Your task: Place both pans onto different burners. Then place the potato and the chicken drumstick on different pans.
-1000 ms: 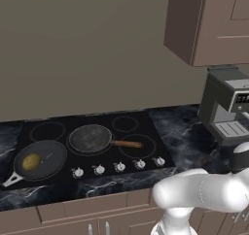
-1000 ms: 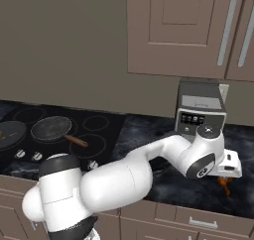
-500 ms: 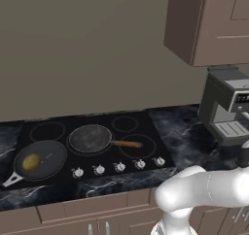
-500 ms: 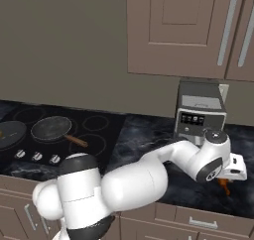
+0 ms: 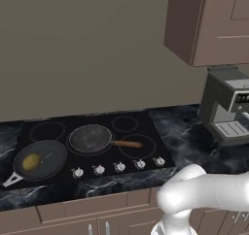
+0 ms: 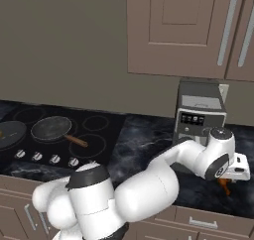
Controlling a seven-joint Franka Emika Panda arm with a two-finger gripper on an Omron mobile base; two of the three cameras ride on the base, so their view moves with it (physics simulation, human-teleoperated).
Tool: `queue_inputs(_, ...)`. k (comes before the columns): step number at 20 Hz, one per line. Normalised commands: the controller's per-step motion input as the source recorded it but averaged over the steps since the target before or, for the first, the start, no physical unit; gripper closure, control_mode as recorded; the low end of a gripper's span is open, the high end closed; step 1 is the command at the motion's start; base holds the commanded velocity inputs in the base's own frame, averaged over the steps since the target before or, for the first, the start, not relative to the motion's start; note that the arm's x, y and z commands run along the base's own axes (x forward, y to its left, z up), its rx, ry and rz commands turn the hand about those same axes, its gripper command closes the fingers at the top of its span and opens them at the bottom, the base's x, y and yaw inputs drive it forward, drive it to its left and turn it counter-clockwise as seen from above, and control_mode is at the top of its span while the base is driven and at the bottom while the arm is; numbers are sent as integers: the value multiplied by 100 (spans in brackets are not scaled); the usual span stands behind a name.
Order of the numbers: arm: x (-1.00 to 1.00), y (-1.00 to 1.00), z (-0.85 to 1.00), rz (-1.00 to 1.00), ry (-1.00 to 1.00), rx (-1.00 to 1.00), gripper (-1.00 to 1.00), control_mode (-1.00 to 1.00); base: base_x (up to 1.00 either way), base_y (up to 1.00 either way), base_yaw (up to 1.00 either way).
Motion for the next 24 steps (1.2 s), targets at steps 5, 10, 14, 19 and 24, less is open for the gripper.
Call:
queue_inputs(5, 19, 0, -24, 0, 1, 0, -100, -100, 0, 0, 0)
queue_inputs(10, 18, 0, -28, 0, 0, 0, -100, -100, 0, 0, 0)
queue_inputs(14, 14, 0, -16, 0, 0, 0, -100, -100, 0, 0, 0)
queue_inputs(19, 18, -1, -11, 0, 0, 0, -100, -100, 0, 0, 0)
queue_inputs(24, 11, -13, -10, 0, 0, 3, -100, -100, 0, 0, 0)
